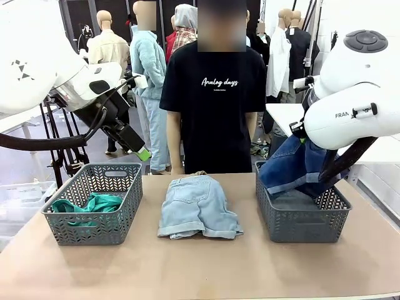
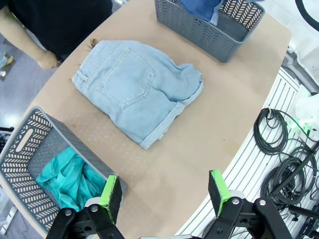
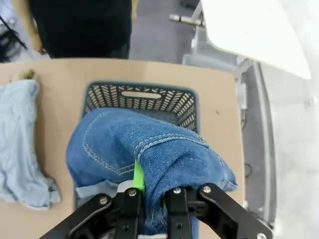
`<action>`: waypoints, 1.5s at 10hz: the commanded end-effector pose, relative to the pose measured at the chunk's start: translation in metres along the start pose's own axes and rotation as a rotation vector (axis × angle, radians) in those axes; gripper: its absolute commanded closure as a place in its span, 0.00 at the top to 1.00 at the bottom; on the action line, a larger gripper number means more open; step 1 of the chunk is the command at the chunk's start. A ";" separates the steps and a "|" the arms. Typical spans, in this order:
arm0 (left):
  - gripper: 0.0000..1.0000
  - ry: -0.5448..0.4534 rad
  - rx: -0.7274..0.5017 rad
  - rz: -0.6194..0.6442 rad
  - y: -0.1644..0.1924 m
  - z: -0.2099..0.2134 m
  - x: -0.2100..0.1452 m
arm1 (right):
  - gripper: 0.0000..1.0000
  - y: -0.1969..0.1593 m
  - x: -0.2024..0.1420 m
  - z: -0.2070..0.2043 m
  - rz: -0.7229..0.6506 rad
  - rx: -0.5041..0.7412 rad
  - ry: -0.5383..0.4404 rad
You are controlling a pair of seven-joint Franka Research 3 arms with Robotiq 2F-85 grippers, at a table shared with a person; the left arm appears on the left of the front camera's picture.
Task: Sort the tops and bottoms.
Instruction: Sort the clothes according to human instructions.
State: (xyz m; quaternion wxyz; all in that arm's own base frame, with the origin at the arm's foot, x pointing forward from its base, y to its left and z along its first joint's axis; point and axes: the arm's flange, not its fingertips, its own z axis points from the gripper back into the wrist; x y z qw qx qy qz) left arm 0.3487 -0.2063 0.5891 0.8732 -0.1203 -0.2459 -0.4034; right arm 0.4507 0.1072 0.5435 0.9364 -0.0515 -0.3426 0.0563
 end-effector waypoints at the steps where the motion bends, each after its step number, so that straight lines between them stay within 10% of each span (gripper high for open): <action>1: 0.91 -0.003 -0.005 0.004 -0.001 0.001 0.000 | 0.00 0.001 -0.003 0.000 0.022 -0.001 0.002; 10: 0.91 -0.003 -0.005 0.004 -0.001 0.001 0.000 | 0.00 -0.002 0.023 -0.085 -0.036 0.219 0.183; 15: 0.91 -0.003 -0.005 0.004 -0.001 0.001 0.000 | 0.00 -0.010 -0.011 -0.158 -0.079 0.333 0.504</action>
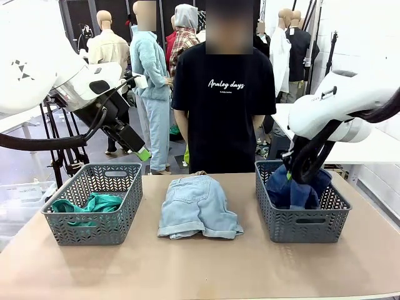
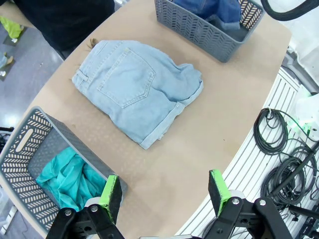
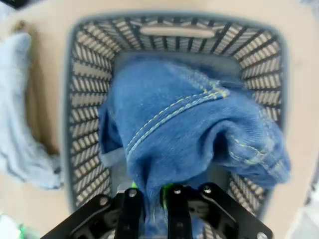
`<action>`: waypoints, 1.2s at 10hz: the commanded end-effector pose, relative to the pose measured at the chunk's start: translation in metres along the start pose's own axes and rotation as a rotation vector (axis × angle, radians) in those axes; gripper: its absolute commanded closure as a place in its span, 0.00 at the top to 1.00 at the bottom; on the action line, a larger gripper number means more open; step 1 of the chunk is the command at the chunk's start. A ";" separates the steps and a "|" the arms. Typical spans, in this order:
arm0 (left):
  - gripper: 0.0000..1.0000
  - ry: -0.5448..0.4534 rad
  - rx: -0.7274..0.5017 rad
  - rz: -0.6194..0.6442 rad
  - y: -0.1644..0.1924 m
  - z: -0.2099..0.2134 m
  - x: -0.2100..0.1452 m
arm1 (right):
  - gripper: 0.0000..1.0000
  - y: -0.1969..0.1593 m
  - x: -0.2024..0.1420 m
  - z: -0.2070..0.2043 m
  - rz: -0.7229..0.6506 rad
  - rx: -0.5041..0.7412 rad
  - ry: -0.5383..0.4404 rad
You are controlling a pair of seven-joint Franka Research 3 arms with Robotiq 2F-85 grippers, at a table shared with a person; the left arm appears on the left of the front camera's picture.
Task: Sort the tops and bottoms.
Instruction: Sort the clothes according to human instructions.
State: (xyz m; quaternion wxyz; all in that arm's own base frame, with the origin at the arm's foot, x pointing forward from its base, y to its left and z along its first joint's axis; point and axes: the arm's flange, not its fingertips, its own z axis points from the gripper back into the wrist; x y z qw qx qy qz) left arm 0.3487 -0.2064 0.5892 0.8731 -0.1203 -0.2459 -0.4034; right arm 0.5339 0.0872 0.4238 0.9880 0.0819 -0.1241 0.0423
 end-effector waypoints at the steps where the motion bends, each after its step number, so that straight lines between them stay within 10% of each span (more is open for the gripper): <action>1: 0.91 -0.003 -0.005 0.005 -0.001 0.001 0.000 | 0.00 -0.002 0.009 -0.018 0.038 0.070 0.107; 6: 0.91 -0.003 -0.005 0.005 -0.001 0.001 0.000 | 0.00 0.010 0.011 -0.018 0.098 0.022 0.157; 11: 0.91 -0.003 -0.005 0.005 -0.001 0.001 0.000 | 0.94 0.029 0.005 0.006 0.155 -0.048 0.108; 12: 0.91 -0.003 -0.005 0.005 -0.001 0.001 0.000 | 1.00 0.035 0.002 0.016 0.171 -0.061 0.085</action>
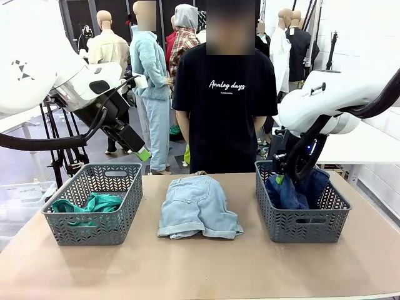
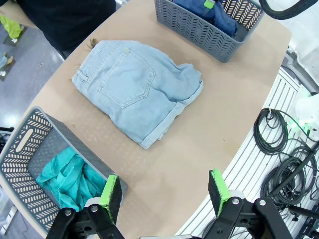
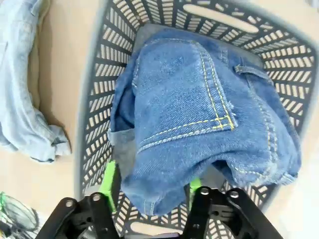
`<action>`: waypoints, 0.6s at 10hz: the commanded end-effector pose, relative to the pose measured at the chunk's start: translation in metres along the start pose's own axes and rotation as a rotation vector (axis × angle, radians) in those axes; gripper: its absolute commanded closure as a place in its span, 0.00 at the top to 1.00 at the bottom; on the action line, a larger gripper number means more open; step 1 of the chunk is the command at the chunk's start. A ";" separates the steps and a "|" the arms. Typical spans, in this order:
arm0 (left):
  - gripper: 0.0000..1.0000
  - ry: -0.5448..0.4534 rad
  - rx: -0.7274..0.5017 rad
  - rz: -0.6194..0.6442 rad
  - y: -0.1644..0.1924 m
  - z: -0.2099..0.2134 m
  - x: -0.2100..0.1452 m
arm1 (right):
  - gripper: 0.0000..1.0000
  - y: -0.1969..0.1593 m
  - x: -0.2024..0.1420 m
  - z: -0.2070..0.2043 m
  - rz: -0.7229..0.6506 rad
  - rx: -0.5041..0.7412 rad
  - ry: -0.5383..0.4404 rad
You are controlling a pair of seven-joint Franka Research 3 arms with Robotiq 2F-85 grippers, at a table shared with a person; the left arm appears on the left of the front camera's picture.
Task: Sort the tops and bottoms.
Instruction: Sort the clothes according to human instructions.
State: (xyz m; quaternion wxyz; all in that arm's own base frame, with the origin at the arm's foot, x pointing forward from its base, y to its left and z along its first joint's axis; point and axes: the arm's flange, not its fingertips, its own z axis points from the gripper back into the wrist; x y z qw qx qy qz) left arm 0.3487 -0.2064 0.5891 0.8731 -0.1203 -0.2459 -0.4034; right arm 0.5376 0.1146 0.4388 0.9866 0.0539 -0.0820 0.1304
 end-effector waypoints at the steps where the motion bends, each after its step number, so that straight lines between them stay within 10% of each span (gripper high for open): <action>1: 0.91 -0.003 -0.005 0.005 -0.001 0.001 0.000 | 1.00 0.013 -0.009 0.018 0.012 -0.043 -0.040; 4: 0.91 -0.003 -0.005 0.005 -0.001 0.001 0.000 | 1.00 0.022 0.005 0.033 -0.029 -0.184 0.019; 6: 0.91 -0.003 -0.005 0.005 -0.001 0.001 0.000 | 1.00 0.016 -0.003 0.035 0.035 -0.063 -0.056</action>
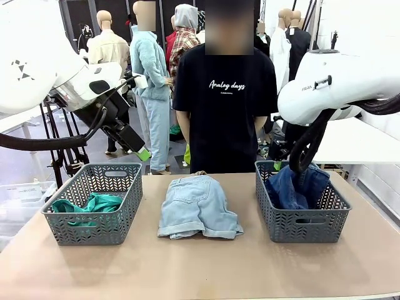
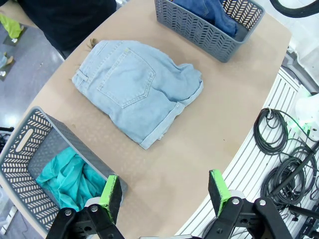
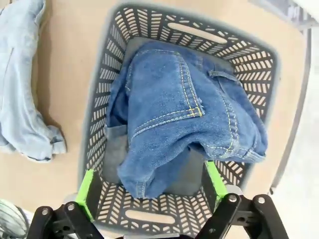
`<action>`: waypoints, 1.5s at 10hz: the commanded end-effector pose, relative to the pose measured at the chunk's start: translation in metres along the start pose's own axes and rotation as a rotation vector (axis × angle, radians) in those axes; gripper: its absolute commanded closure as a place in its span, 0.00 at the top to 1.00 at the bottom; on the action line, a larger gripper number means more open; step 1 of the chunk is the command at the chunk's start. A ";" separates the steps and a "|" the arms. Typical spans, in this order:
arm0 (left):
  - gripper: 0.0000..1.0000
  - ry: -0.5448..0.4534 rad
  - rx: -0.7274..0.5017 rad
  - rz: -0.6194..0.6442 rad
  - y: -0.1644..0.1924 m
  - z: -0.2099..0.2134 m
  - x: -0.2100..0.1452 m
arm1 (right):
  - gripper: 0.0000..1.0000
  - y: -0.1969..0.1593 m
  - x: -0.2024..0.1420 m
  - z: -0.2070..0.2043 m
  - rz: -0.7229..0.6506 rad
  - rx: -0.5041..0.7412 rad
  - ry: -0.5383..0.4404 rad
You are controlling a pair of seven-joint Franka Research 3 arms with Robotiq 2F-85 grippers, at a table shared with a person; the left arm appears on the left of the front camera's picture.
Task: Sort the tops and bottoms.
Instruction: Sort the clothes according to human instructions, then lift clothes from the center of the table with your left hand.
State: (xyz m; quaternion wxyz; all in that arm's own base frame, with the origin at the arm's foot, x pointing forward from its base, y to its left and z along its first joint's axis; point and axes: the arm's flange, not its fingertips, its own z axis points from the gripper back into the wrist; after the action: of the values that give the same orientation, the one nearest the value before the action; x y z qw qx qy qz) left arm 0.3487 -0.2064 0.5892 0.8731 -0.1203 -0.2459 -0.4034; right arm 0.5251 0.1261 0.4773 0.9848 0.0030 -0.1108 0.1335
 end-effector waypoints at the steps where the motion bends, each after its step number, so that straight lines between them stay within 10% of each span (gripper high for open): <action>1: 0.91 -0.003 -0.005 0.005 -0.001 0.001 0.000 | 1.00 -0.001 -0.001 -0.004 0.015 0.044 -0.013; 11: 0.91 -0.003 -0.005 0.005 -0.001 0.001 0.000 | 1.00 0.000 0.000 0.000 0.006 0.021 -0.001; 15: 0.91 -0.003 -0.005 0.005 -0.001 0.001 0.000 | 1.00 0.046 -0.022 0.062 0.308 -0.125 -0.160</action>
State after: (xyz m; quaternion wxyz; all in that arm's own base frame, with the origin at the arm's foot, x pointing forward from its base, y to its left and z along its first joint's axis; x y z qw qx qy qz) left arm 0.3486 -0.2064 0.5893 0.8731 -0.1203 -0.2460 -0.4035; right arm 0.4830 0.1609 0.5296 0.9511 -0.0548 -0.1826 0.2431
